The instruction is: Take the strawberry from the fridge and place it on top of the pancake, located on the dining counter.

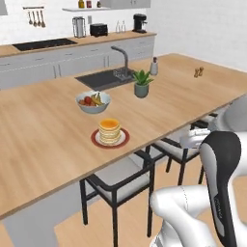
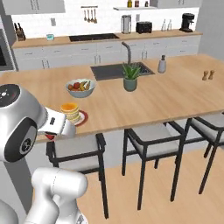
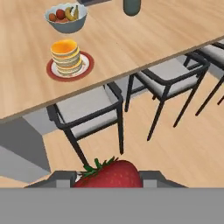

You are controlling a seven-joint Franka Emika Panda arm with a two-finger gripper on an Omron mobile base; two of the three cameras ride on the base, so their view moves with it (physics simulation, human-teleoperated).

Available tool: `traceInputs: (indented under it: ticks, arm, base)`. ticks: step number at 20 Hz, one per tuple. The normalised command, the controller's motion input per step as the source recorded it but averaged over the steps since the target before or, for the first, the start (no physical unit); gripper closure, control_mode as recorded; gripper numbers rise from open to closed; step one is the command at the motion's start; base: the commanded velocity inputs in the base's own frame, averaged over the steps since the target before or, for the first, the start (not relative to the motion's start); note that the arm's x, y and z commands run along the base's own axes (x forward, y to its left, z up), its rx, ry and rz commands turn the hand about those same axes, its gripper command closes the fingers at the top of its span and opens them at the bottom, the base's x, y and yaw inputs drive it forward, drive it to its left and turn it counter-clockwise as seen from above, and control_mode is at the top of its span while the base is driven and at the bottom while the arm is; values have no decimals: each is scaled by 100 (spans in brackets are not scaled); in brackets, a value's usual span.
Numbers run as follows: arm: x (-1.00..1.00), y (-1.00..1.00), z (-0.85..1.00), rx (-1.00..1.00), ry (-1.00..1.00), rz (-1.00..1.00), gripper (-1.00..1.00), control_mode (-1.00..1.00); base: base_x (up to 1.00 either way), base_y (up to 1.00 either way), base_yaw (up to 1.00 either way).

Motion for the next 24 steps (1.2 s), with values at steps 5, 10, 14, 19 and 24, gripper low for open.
traceInputs:
  ticks: [5,10,14,19,24]
  arm:
    - [0,0,0,0,0,0,100,100]
    - [0,0,0,0,0,0,100,100]
    - [0,0,0,0,0,0,100,100]
    - [0,0,0,0,0,0,100,100]
    - [0,0,0,0,0,0,100,100]
  base:
    - [77,0,37]
    - [24,-5,33]
    - [45,-13,33]
    - [84,-14,24]
    - [99,-8,19]
